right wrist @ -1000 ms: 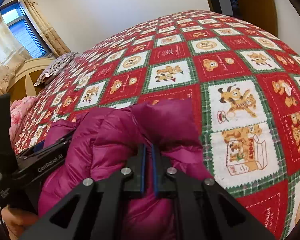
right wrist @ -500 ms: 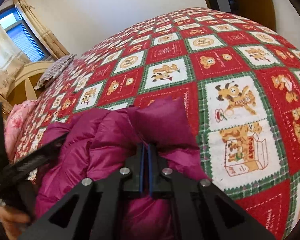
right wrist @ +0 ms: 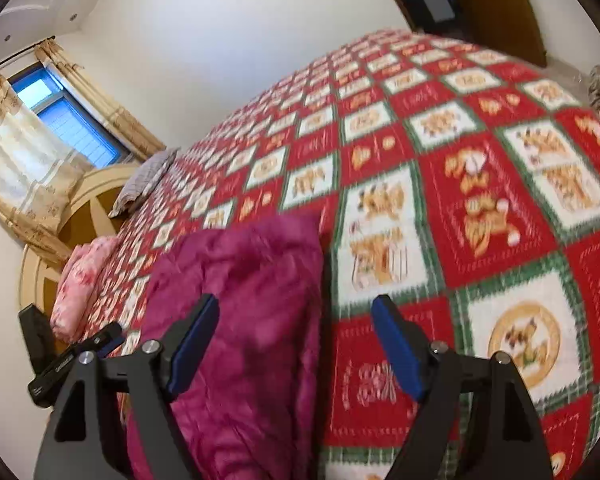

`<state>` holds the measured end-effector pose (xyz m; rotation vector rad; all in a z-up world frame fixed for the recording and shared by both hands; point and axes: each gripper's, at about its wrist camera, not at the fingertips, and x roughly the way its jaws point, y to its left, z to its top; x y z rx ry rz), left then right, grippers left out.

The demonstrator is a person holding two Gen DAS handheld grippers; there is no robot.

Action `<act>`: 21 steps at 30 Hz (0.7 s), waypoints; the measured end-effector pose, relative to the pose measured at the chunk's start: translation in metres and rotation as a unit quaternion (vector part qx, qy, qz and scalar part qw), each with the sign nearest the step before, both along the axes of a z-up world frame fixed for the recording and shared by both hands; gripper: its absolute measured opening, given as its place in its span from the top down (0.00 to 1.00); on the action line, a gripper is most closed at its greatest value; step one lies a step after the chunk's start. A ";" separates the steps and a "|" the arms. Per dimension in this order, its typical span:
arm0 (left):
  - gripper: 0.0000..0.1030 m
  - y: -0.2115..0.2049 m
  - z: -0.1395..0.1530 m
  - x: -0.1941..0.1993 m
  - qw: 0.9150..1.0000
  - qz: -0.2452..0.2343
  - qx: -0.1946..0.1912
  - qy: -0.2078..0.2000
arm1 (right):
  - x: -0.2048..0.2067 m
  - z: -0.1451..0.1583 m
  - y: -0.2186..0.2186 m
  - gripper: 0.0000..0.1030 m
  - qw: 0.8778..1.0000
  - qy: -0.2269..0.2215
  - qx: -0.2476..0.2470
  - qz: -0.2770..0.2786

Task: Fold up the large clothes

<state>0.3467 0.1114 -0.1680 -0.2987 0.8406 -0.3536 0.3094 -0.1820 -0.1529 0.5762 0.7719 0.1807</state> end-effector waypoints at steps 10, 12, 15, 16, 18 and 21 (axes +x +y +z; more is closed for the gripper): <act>0.15 -0.030 -0.024 0.003 0.997 -0.040 -0.065 0.016 | 0.026 -0.041 0.046 0.16 0.993 0.026 0.010 0.112; 0.12 -0.031 -0.028 0.003 0.996 -0.049 -0.072 0.012 | 0.026 -0.043 0.049 0.15 0.993 0.014 0.007 0.114; 0.08 -0.036 -0.037 0.006 0.996 -0.056 -0.073 0.014 | 0.025 -0.042 0.065 0.15 0.991 0.007 -0.025 0.133; 0.08 -0.037 -0.041 0.008 0.995 -0.055 -0.077 0.017 | 0.025 -0.041 0.069 0.15 0.989 0.004 -0.033 0.142; 0.08 -0.034 -0.046 0.009 0.995 -0.055 -0.081 0.014 | 0.024 -0.042 0.073 0.15 0.989 0.004 -0.040 0.140; 0.08 -0.039 -0.042 0.006 0.996 -0.063 -0.057 0.008 | 0.022 -0.043 0.076 0.24 0.989 0.007 -0.046 0.139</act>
